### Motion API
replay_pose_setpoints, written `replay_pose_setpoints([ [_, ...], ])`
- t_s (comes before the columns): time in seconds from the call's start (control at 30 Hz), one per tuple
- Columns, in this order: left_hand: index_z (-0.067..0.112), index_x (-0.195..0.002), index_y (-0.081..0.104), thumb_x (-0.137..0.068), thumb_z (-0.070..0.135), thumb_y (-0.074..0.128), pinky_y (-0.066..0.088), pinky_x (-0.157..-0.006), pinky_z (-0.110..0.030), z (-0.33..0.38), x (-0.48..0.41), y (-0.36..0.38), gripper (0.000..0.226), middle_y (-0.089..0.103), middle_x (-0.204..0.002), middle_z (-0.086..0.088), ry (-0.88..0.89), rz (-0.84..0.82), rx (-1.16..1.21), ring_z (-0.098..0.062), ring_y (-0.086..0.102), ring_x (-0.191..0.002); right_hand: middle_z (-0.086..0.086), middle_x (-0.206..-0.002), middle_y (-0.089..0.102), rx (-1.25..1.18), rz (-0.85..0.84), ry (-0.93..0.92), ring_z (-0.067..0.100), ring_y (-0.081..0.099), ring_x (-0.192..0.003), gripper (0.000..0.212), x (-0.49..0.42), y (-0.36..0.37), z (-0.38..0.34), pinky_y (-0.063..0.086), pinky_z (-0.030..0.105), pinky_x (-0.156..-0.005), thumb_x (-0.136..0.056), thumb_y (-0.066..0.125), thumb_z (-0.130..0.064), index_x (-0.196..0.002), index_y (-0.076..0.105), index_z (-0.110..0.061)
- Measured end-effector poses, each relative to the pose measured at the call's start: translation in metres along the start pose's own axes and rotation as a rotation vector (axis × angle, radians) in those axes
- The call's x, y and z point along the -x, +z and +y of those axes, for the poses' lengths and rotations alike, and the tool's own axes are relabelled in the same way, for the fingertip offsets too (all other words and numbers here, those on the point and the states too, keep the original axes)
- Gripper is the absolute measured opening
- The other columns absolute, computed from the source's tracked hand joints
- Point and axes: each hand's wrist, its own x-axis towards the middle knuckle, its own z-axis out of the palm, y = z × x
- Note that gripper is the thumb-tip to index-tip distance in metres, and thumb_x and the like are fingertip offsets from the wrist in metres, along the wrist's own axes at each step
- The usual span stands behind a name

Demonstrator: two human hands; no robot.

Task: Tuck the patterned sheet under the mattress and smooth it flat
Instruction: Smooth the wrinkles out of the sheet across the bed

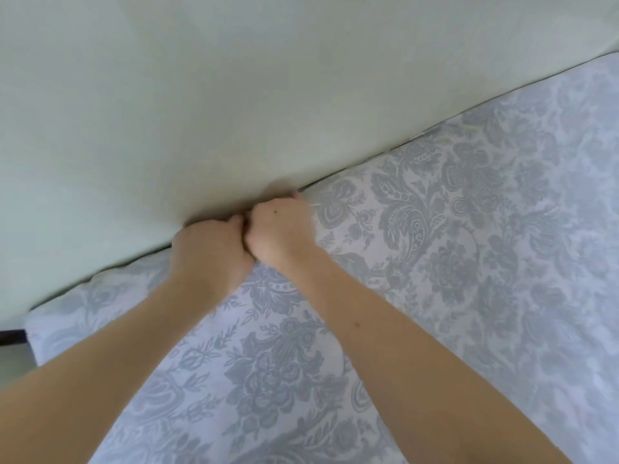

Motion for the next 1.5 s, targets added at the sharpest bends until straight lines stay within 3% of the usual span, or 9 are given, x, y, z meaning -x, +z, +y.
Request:
replay_pose_setpoints([
  [0.3,0.006,-0.109,0.058,-0.099,0.021,0.027,0.045,-0.064,-0.033,-0.028,0.021,-0.022,0.036,0.066,-0.100,-0.014,0.031,-0.166,-0.149,-0.034,0.063,-0.090,-0.002,-0.134,0.053,-0.070,-0.246,0.176,0.021,0.037,-0.132,0.042,0.022,-0.016,0.008,0.014,0.051,-0.111,-0.094,0.027,-0.029,-0.121,0.059,-0.021],
  [0.43,-0.002,-0.095,0.058,-0.094,0.020,0.037,0.049,-0.062,-0.041,-0.057,0.033,-0.029,0.031,0.061,-0.072,-0.024,-0.032,-0.031,0.063,-0.042,0.061,-0.069,-0.005,-0.142,0.048,-0.714,-0.302,0.300,0.016,0.035,-0.136,0.037,0.052,-0.045,-0.006,0.019,0.042,-0.116,-0.100,0.037,-0.029,-0.134,0.051,-0.025],
  [0.57,-0.005,-0.101,0.061,-0.085,0.023,0.033,0.048,-0.062,-0.049,-0.046,0.070,-0.045,0.043,0.062,-0.088,-0.029,0.297,0.222,0.023,-0.045,0.060,-0.077,-0.009,-0.146,0.041,-0.769,0.015,0.670,0.012,0.035,-0.136,0.044,0.138,-0.074,0.030,0.026,0.035,-0.114,-0.096,0.046,-0.039,-0.140,0.041,-0.034],
  [0.73,0.023,-0.130,0.057,-0.092,0.054,0.021,0.028,-0.102,-0.061,-0.007,0.120,-0.012,0.060,0.052,-0.136,-0.017,0.763,-0.112,-0.129,-0.041,0.042,-0.129,0.004,-0.160,-0.001,-0.414,-0.260,1.019,0.024,-0.002,-0.147,0.083,0.258,-0.039,0.046,0.009,0.056,-0.115,-0.081,0.036,-0.076,-0.149,0.004,-0.040],
  [0.87,0.028,-0.139,0.040,-0.091,0.064,0.007,0.001,-0.110,-0.060,-0.035,0.157,0.014,0.068,0.044,-0.143,-0.013,0.805,-0.226,-0.182,-0.028,0.003,-0.147,0.017,-0.157,0.013,-0.211,-0.380,0.793,0.043,0.013,-0.142,0.075,0.341,-0.001,-0.078,0.019,0.061,-0.107,-0.081,0.011,-0.080,-0.146,0.014,-0.044],
  [0.97,0.029,-0.144,0.033,-0.093,0.060,0.025,0.005,-0.105,-0.068,-0.043,0.176,0.004,0.060,0.037,-0.148,-0.013,0.693,-0.239,-0.227,-0.040,0.025,-0.139,0.005,-0.157,0.020,-0.339,-0.397,0.585,0.030,0.019,-0.144,0.054,0.374,-0.017,-0.093,0.023,0.050,-0.114,-0.094,0.029,-0.059,-0.146,0.021,-0.044],
  [1.13,0.015,-0.143,0.034,-0.095,0.040,0.036,0.018,-0.107,-0.063,0.033,0.213,-0.028,0.054,0.015,-0.156,-0.017,0.506,-0.263,-0.382,-0.046,0.014,-0.139,-0.009,-0.145,0.043,-0.603,-0.021,0.928,0.009,0.040,-0.134,0.045,0.428,-0.081,0.011,0.026,0.017,-0.107,-0.097,0.047,-0.040,-0.141,0.041,-0.032],
  [1.33,0.023,-0.149,0.024,-0.100,0.039,0.027,-0.001,-0.115,-0.056,0.190,0.275,0.018,0.052,0.013,-0.158,-0.008,0.914,-0.120,-0.017,-0.037,0.003,-0.145,0.003,-0.159,0.011,-0.186,-0.049,1.092,0.021,0.008,-0.146,0.056,0.531,-0.063,0.157,0.011,0.045,-0.118,-0.098,0.031,-0.049,-0.150,0.015,-0.032],
  [1.5,0.025,-0.144,0.034,-0.093,0.044,0.033,0.015,-0.110,-0.065,0.157,0.362,0.102,0.055,0.033,-0.150,-0.015,1.115,-0.084,-0.057,-0.039,0.027,-0.140,0.009,-0.158,0.015,-0.017,-0.014,0.567,0.038,0.008,-0.145,0.048,0.610,0.049,0.045,0.005,0.056,-0.115,-0.101,0.016,-0.048,-0.147,0.020,-0.036],
])
